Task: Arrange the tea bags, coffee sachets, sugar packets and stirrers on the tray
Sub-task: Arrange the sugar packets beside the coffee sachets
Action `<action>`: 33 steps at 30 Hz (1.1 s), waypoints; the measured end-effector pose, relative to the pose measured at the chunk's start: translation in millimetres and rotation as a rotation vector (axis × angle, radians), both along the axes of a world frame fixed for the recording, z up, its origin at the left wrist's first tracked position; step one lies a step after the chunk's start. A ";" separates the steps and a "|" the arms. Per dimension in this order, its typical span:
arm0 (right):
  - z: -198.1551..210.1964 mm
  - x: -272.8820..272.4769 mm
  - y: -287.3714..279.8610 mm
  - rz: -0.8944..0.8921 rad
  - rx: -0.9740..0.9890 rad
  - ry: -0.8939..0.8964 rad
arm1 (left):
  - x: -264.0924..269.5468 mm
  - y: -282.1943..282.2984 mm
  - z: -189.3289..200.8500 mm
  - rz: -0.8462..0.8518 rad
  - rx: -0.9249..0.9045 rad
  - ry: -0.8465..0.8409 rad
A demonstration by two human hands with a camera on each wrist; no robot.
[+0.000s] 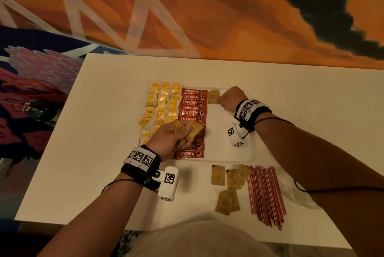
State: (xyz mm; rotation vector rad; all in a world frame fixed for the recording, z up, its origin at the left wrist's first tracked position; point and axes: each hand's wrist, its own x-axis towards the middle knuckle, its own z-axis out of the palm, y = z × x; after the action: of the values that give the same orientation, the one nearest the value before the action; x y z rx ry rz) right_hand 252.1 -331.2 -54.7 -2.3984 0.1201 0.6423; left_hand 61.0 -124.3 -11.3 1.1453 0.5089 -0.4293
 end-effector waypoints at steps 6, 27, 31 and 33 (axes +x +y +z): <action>-1.9 0.2 1.1 -0.023 -0.011 -0.009 | -3.1 -4.3 2.9 0.037 -0.017 0.029; 44.8 -93.1 -3.5 0.176 0.362 -0.032 | 0.7 -14.5 0.9 -0.019 0.208 -0.039; 46.8 -113.8 -5.3 0.163 0.467 0.015 | 0.9 -17.8 -0.3 -0.047 0.226 -0.046; 45.4 -123.1 -6.0 0.156 0.496 0.035 | 0.3 -20.1 -1.9 -0.032 0.215 -0.047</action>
State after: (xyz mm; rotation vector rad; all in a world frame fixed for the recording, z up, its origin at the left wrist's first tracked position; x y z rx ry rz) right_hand 129.0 -337.2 -9.3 -1.9291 -0.1942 0.6924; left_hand 61.3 -144.3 -13.1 1.3689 0.5046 -0.3810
